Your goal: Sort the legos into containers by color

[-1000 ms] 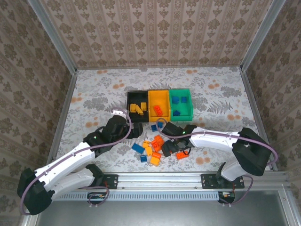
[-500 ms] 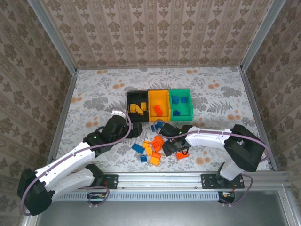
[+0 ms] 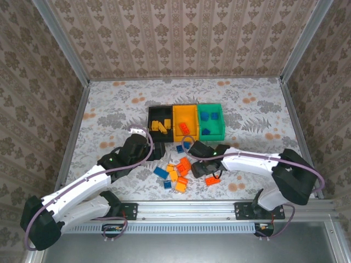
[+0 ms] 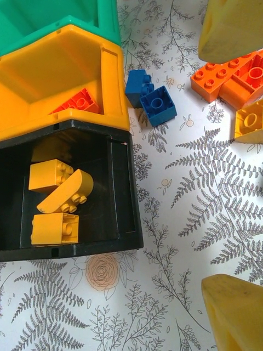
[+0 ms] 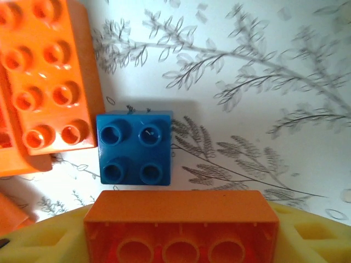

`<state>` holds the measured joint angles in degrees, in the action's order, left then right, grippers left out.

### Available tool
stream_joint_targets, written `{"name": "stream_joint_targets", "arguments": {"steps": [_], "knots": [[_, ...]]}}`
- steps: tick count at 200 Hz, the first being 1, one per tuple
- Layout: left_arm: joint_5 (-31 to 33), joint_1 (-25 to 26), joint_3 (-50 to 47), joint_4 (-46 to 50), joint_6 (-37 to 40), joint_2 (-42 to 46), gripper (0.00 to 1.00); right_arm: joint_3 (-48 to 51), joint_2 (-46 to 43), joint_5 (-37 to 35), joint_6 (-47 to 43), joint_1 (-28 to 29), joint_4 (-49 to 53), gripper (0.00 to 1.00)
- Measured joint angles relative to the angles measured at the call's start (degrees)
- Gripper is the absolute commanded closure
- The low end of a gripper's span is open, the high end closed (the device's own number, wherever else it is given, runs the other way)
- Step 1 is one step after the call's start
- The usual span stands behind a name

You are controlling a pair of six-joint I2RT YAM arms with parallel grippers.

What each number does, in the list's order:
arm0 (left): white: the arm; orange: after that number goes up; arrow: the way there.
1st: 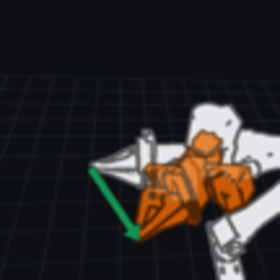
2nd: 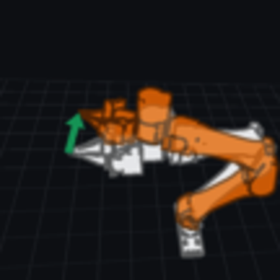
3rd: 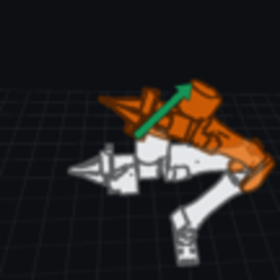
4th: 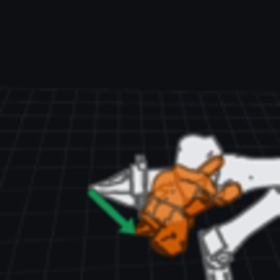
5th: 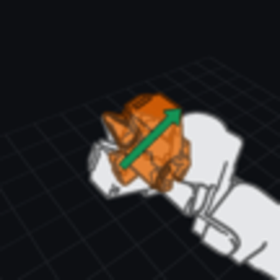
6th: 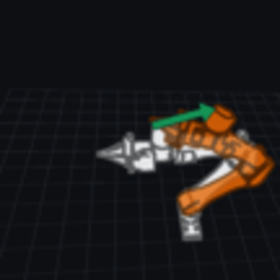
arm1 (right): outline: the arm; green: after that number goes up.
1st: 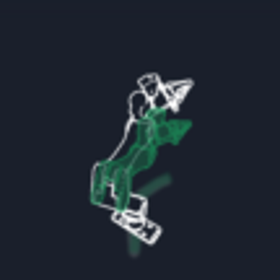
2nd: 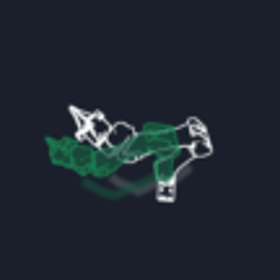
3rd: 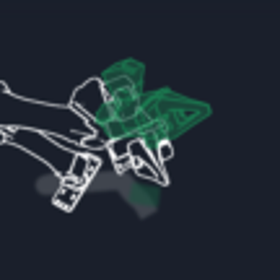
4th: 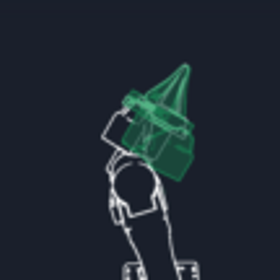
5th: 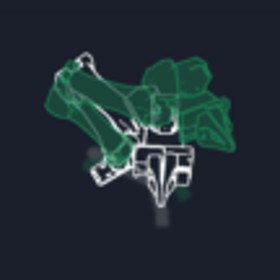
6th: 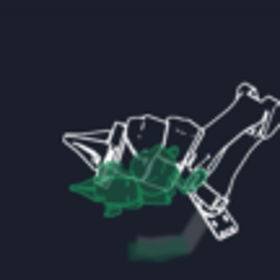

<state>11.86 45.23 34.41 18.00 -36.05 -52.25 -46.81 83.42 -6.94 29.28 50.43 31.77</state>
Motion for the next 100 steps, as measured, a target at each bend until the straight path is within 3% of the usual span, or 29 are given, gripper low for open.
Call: {"name": "stream_joint_targets", "arguments": {"steps": [54,100], "knots": [[0.04,-0.33,-0.07,0.00,-0.28,0.35,0.00,-12.33,-4.52,0.22,-2.36,-7.17,2.84,0.39],[-0.07,-0.33,-1.03,0.31,-0.46,0.42,0.00,-30.14,10.08,0.46,-2.49,-11.61,-0.39,0.38]]}}
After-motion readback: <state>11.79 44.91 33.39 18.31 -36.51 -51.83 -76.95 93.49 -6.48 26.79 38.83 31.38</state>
